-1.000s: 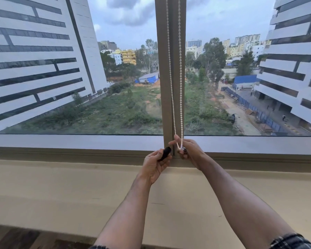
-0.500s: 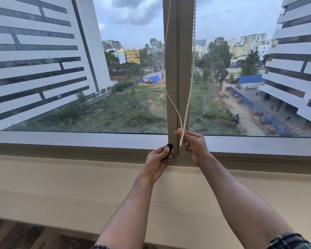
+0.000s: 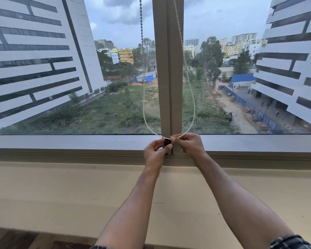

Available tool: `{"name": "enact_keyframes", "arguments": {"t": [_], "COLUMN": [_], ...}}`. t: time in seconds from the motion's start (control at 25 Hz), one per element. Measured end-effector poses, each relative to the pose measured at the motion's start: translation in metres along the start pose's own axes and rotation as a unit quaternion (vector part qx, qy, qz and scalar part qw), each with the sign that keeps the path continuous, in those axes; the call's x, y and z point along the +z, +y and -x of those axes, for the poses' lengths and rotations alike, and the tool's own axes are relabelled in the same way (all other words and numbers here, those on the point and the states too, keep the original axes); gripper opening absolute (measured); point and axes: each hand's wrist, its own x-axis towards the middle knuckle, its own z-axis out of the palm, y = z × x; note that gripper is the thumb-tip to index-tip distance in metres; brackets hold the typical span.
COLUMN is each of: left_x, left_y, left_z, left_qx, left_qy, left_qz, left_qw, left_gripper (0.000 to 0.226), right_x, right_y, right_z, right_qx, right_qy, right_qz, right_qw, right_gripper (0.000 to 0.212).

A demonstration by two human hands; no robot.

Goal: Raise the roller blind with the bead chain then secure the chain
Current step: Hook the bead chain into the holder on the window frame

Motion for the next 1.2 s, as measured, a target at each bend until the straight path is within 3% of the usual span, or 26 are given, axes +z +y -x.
{"name": "enact_keyframes", "arguments": {"t": [0.12, 0.24, 0.36, 0.52, 0.6, 0.76, 1.2], "left_x": [0.01, 0.016, 0.019, 0.017, 0.016, 0.017, 0.021], "left_y": [0.001, 0.002, 0.006, 0.009, 0.01, 0.011, 0.023], "left_z": [-0.001, 0.005, 0.013, 0.011, 0.009, 0.006, 0.006], "left_qx": [0.033, 0.1, 0.183, 0.265, 0.269, 0.253, 0.25], "left_qy": [0.05, 0.093, 0.08, 0.046, 0.037, 0.051, 0.057], "left_qz": [-0.061, -0.226, -0.322, -0.398, -0.404, -0.383, -0.379], "left_qw": [0.996, 0.964, 0.925, 0.877, 0.874, 0.887, 0.889], "left_gripper": [0.027, 0.037, 0.034, 0.053, 0.056, 0.038, 0.031], "right_x": [-0.004, -0.009, -0.013, -0.016, -0.016, -0.016, -0.014], "right_y": [-0.004, -0.005, -0.01, -0.019, -0.022, -0.024, -0.03], "right_z": [0.001, 0.0, 0.0, -0.001, -0.003, -0.004, 0.008], "right_qx": [-0.022, -0.036, -0.057, -0.091, -0.112, -0.135, -0.096], "right_qy": [0.004, 0.002, -0.003, -0.01, -0.012, -0.013, -0.009], "right_qz": [0.021, 0.049, 0.083, 0.151, 0.183, 0.205, 0.168], "right_qw": [1.0, 0.998, 0.995, 0.984, 0.977, 0.969, 0.981], "right_gripper": [0.016, 0.017, 0.016, 0.011, 0.006, 0.004, 0.012]}}
